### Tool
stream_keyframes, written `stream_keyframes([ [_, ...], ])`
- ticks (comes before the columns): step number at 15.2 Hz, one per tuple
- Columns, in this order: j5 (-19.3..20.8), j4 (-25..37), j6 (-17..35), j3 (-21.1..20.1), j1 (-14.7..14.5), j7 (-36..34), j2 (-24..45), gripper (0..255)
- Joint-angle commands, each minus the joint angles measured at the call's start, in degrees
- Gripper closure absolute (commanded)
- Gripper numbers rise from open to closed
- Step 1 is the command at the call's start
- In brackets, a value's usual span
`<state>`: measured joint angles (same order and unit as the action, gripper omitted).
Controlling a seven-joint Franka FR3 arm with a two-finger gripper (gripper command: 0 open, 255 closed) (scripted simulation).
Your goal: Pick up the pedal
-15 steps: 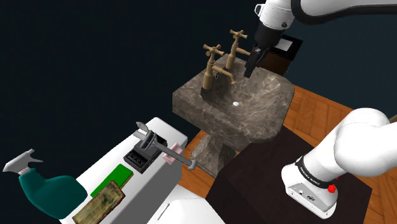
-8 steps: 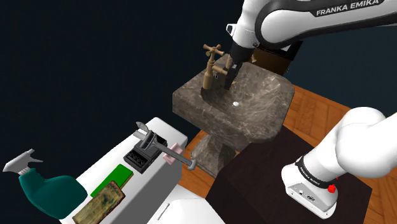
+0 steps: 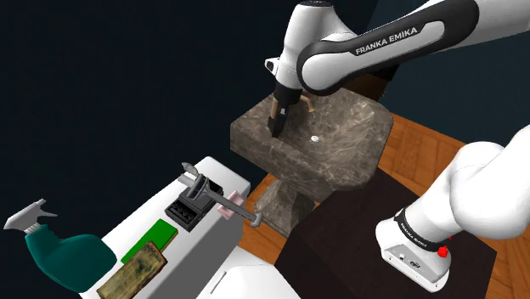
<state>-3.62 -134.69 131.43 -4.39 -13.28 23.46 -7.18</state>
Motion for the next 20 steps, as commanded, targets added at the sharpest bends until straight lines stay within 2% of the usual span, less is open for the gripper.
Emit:
stream_keyframes([
  [1, -0.5, 0.8, 2.7, -0.5, -0.9, 2.7, 3.3, 0],
  [10, -1.3, 8.5, 11.8, -4.1, -4.1, 12.9, 19.7, 0],
  [20, 2.0, 19.4, 17.9, -8.4, -8.0, 21.7, 36.9, 0],
])
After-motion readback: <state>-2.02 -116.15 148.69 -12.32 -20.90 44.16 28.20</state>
